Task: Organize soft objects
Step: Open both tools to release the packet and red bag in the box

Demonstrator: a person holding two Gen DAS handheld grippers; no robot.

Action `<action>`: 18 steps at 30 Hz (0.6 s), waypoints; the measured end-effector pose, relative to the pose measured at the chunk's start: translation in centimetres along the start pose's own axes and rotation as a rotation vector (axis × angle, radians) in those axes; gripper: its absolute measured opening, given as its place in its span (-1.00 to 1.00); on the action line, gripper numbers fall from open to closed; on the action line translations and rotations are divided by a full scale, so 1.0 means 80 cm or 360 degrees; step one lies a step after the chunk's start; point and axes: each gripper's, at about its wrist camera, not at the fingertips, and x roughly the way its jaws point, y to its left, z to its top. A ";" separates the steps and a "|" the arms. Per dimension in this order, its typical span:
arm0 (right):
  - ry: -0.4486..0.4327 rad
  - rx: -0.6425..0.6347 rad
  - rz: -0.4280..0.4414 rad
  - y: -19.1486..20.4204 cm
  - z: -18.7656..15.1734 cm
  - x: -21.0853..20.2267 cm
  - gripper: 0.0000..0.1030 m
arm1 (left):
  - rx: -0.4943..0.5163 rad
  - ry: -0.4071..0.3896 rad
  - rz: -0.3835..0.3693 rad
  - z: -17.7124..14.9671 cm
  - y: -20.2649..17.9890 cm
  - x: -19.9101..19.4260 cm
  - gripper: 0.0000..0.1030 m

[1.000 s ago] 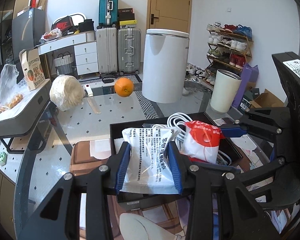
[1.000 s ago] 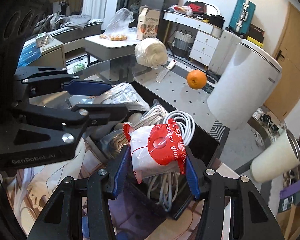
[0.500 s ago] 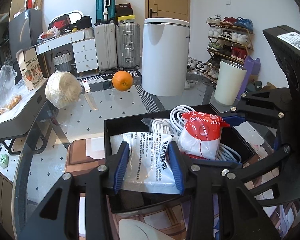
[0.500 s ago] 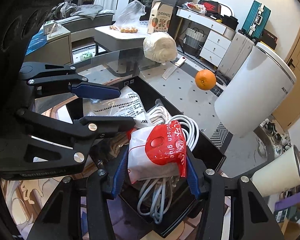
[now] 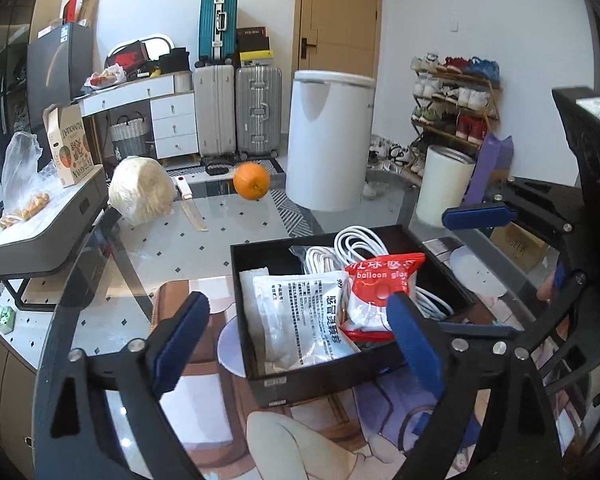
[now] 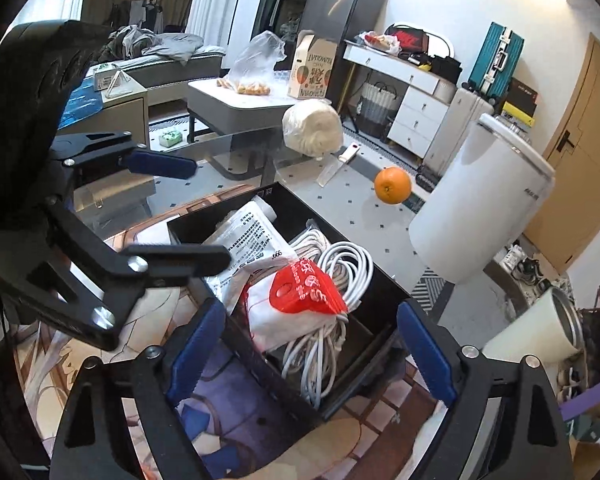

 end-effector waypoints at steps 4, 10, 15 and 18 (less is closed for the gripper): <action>-0.0028 0.0021 -0.0034 0.005 -0.006 -0.016 0.88 | -0.0008 -0.0055 0.0034 -0.006 0.001 -0.018 0.98; -0.0121 0.0129 -0.0074 0.011 -0.022 -0.041 0.98 | 0.0021 -0.0119 0.0070 -0.020 -0.002 -0.039 1.00; -0.0233 0.0322 -0.0088 0.012 -0.041 -0.057 0.98 | 0.0040 -0.0144 0.0093 -0.037 -0.003 -0.046 1.00; -0.0274 0.0405 -0.0122 0.016 -0.052 -0.058 0.98 | 0.0059 -0.0141 0.0118 -0.046 -0.005 -0.044 1.00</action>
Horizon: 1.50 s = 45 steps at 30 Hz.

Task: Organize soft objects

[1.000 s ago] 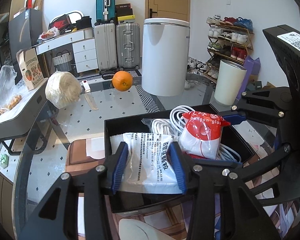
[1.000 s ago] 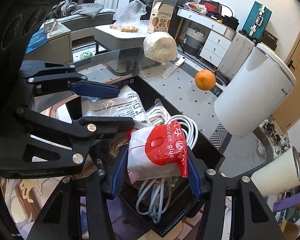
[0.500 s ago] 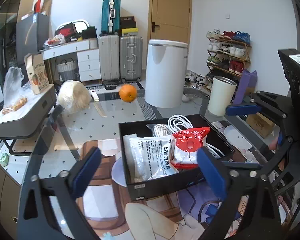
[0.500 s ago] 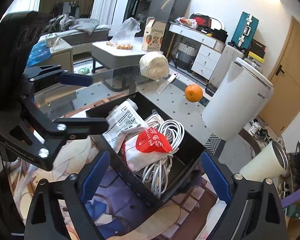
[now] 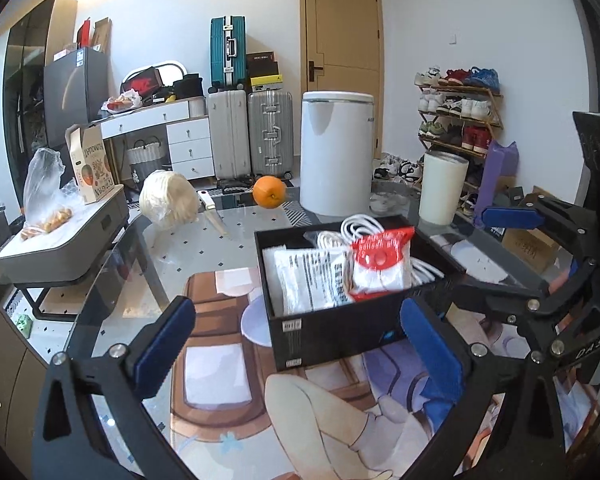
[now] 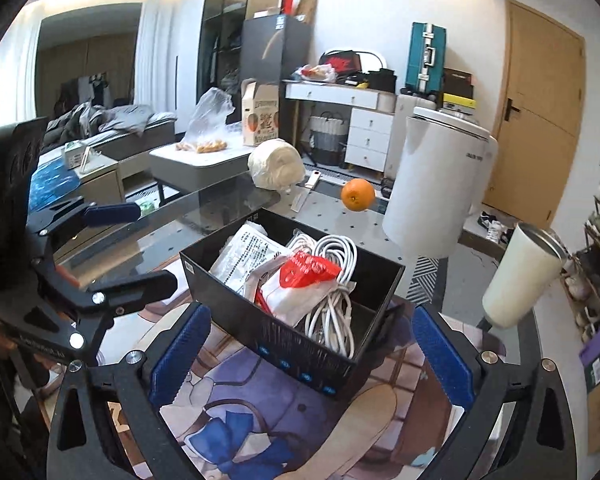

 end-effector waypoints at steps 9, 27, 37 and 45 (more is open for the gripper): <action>-0.0079 0.0185 -0.0042 0.008 -0.029 -0.003 0.98 | -0.0052 -0.0035 0.0037 -0.023 0.003 -0.004 1.00; -0.0159 0.0260 -0.0081 0.006 -0.054 -0.010 0.98 | -0.0089 -0.0038 0.0060 -0.026 0.008 -0.004 1.00; -0.0199 0.0292 -0.0152 0.004 -0.058 -0.020 0.99 | -0.0143 -0.0036 0.0063 -0.028 0.015 -0.003 1.00; -0.0207 0.0295 -0.0176 0.004 -0.058 -0.020 0.99 | -0.0171 -0.0049 0.0072 -0.030 0.020 -0.005 1.00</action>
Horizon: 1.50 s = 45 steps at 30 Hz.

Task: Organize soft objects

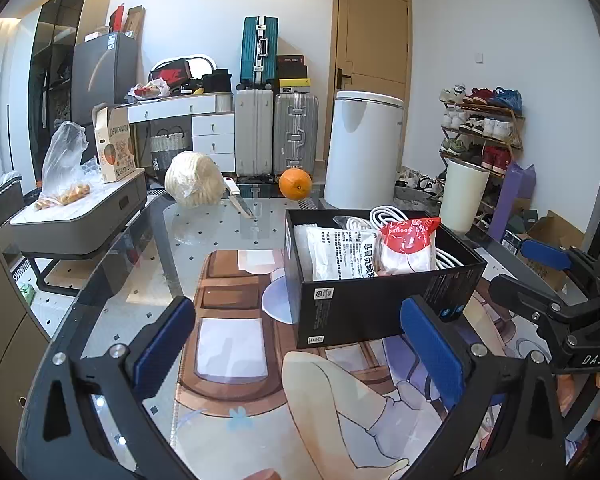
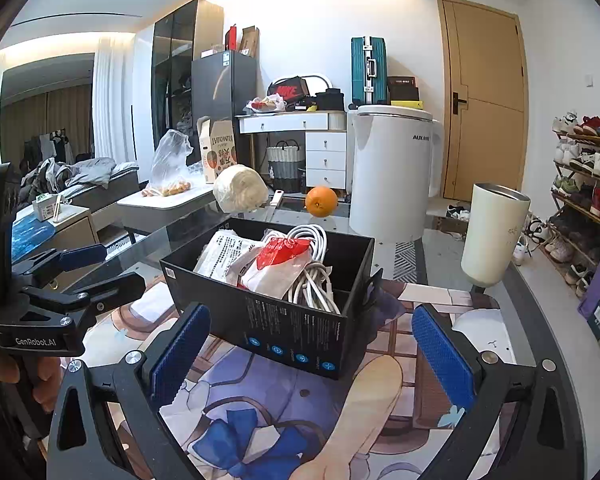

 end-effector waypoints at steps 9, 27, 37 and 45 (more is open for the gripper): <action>0.0002 0.0019 0.0000 -0.004 -0.001 0.000 0.99 | -0.0016 -0.0002 -0.0001 0.000 0.003 0.000 1.00; -0.0011 0.0028 0.0000 -0.003 0.000 -0.003 0.99 | -0.0024 -0.0011 0.0015 0.001 0.004 -0.002 1.00; -0.0013 0.0028 -0.0005 -0.001 0.000 -0.005 0.99 | -0.0015 -0.0029 0.0019 0.000 0.003 -0.004 1.00; -0.0013 0.0029 -0.0003 -0.002 0.000 -0.005 0.99 | 0.0022 -0.0081 0.0061 -0.001 -0.003 -0.012 1.00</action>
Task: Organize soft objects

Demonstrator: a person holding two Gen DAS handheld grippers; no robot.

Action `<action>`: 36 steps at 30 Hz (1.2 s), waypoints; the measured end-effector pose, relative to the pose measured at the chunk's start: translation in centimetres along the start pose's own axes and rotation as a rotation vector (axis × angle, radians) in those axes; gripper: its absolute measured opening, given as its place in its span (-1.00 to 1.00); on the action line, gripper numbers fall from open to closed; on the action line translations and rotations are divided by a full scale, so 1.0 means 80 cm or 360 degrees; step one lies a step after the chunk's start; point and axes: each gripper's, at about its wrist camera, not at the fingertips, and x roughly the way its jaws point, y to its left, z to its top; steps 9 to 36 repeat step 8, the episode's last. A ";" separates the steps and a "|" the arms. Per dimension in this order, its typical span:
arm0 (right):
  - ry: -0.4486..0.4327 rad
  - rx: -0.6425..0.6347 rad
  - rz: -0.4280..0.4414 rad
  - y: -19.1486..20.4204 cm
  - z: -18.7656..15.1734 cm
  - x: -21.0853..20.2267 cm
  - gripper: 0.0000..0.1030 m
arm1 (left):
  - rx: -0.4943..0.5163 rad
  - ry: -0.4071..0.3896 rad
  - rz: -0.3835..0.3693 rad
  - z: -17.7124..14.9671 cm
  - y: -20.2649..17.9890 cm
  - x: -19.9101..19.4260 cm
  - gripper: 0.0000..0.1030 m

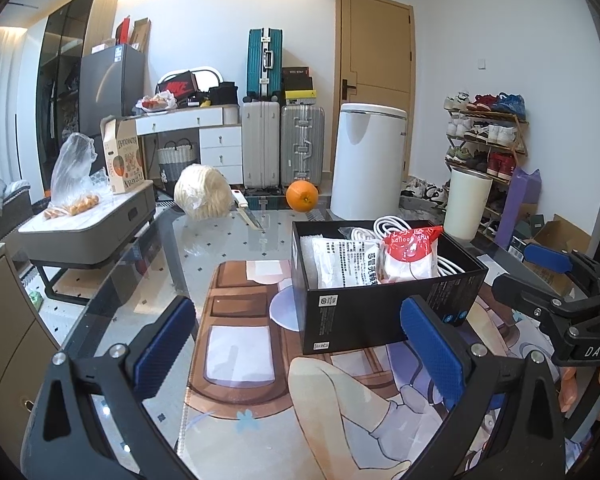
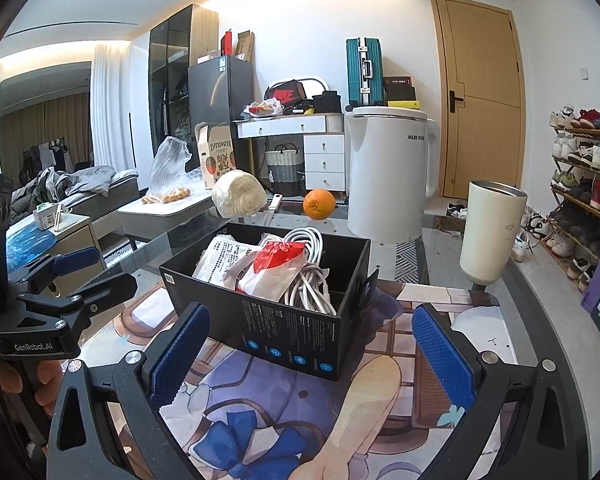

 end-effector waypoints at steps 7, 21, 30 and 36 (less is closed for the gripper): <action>0.0001 0.0001 0.0002 0.000 0.000 0.000 0.99 | -0.0016 -0.0006 0.0015 0.001 0.002 0.000 1.00; 0.0000 0.0001 0.0000 0.000 0.000 0.000 0.99 | -0.0017 -0.0006 0.0017 0.001 0.002 0.000 1.00; 0.0000 0.0001 0.0000 0.000 0.000 0.000 0.99 | -0.0017 -0.0006 0.0017 0.001 0.002 0.000 1.00; 0.0000 0.0001 0.0000 0.000 0.000 0.000 0.99 | -0.0017 -0.0006 0.0017 0.001 0.002 0.000 1.00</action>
